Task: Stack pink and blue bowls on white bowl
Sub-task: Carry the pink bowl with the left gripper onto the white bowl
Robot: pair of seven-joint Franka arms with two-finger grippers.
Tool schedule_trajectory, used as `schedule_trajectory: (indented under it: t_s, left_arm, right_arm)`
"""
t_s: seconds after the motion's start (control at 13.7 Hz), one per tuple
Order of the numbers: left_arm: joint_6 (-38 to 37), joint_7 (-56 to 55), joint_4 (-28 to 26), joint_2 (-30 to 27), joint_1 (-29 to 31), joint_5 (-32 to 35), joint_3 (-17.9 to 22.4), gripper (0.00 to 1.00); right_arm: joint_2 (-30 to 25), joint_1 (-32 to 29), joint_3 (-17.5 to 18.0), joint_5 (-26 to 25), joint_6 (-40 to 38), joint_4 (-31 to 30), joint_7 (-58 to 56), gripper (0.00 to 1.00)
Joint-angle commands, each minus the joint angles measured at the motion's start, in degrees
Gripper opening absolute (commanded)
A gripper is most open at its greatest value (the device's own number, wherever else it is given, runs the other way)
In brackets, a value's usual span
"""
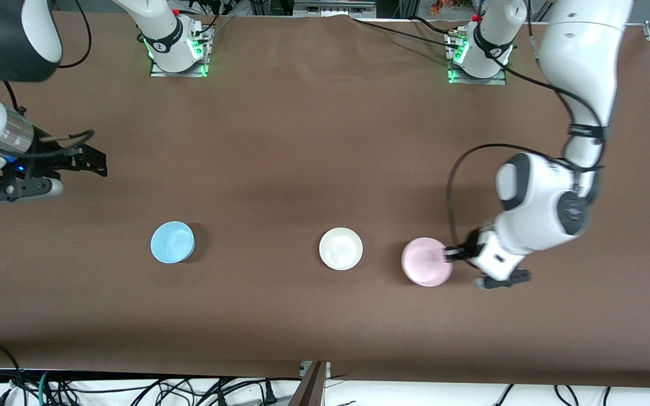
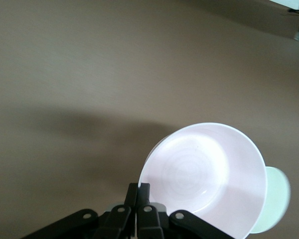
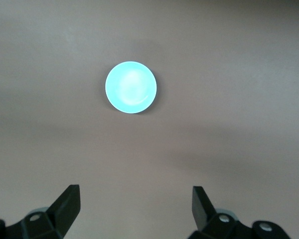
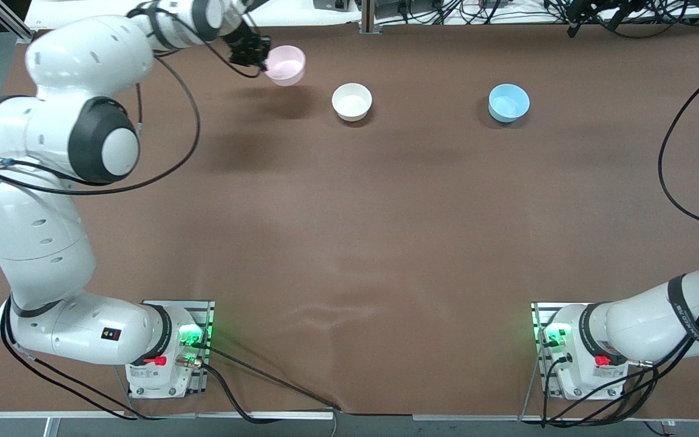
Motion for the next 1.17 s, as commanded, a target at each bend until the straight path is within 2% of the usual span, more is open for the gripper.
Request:
schedule_trajectory:
  t_s: [0.0, 0.15, 0.37, 0.51, 0.58, 0.8, 1.1]
  left_arm:
    - [0.8, -6.7, 7.1, 4.6, -5.0, -0.8, 1.1, 0.00]
    - [3.6, -7.3, 7.5, 6.1, -8.7, -0.7, 1.3, 0.00]
    - [6.3, -8.8, 7.5, 7.8, -12.3, -0.7, 1.4, 0.00]
    - [6.3, -8.8, 7.1, 7.8, -13.5, -0.6, 1.3, 0.00]
    - [6.3, -8.8, 6.8, 7.7, -14.0, -0.6, 1.3, 0.00]
    - [6.2, -8.6, 6.5, 7.6, -14.4, 0.0, 1.3, 0.00]
    - [6.2, -8.3, 6.5, 8.5, -14.3, 0.9, 1.3, 0.00]
  right_arm:
    - [1.7, -0.5, 0.2, 0.3, 0.2, 0.8, -1.2, 1.00]
    - [2.8, -0.5, 0.2, 0.1, 0.5, 0.7, -2.5, 1.00]
    - [2.7, -1.4, 0.2, 0.4, -0.6, 0.6, -11.7, 1.00]
    - [4.1, -1.4, 0.2, 0.5, -0.7, 0.7, -11.0, 1.00]
    - [4.1, -1.0, 0.2, 0.6, -0.3, 0.7, -9.7, 1.00]
    - [3.7, -0.9, 0.4, 2.1, -0.2, 0.8, 5.7, 1.00]
    - [4.0, -1.1, 0.4, 0.7, 0.3, 1.0, 7.0, 1.00]
